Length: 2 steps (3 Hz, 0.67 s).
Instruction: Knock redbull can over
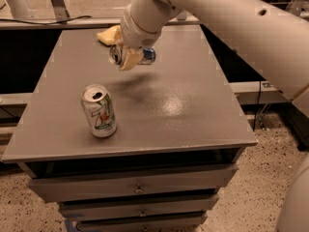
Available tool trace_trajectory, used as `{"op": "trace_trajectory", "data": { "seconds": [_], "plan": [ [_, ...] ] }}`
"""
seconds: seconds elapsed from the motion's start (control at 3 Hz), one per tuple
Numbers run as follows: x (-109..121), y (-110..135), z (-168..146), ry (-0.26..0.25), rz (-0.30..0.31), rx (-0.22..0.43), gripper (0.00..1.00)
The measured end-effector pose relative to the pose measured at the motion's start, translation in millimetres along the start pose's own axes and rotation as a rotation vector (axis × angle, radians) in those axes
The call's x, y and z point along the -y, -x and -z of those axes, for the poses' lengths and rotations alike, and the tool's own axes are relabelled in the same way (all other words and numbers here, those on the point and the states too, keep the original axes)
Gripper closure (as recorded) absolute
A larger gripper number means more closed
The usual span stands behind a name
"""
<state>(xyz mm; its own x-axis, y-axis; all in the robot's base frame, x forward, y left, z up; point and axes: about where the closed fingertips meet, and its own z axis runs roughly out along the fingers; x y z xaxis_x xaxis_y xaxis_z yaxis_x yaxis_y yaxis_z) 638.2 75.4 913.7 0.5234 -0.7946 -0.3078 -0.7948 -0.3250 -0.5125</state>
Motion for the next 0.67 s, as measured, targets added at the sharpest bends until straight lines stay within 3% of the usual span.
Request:
{"op": "trace_trajectory", "data": {
  "seconds": [0.33, 0.67],
  "plan": [
    [-2.7, -12.8, -24.3, 0.067, 0.028, -0.066, 1.0],
    [1.1, -41.8, -39.4, 0.114, 0.022, -0.118, 1.0]
  ]
}}
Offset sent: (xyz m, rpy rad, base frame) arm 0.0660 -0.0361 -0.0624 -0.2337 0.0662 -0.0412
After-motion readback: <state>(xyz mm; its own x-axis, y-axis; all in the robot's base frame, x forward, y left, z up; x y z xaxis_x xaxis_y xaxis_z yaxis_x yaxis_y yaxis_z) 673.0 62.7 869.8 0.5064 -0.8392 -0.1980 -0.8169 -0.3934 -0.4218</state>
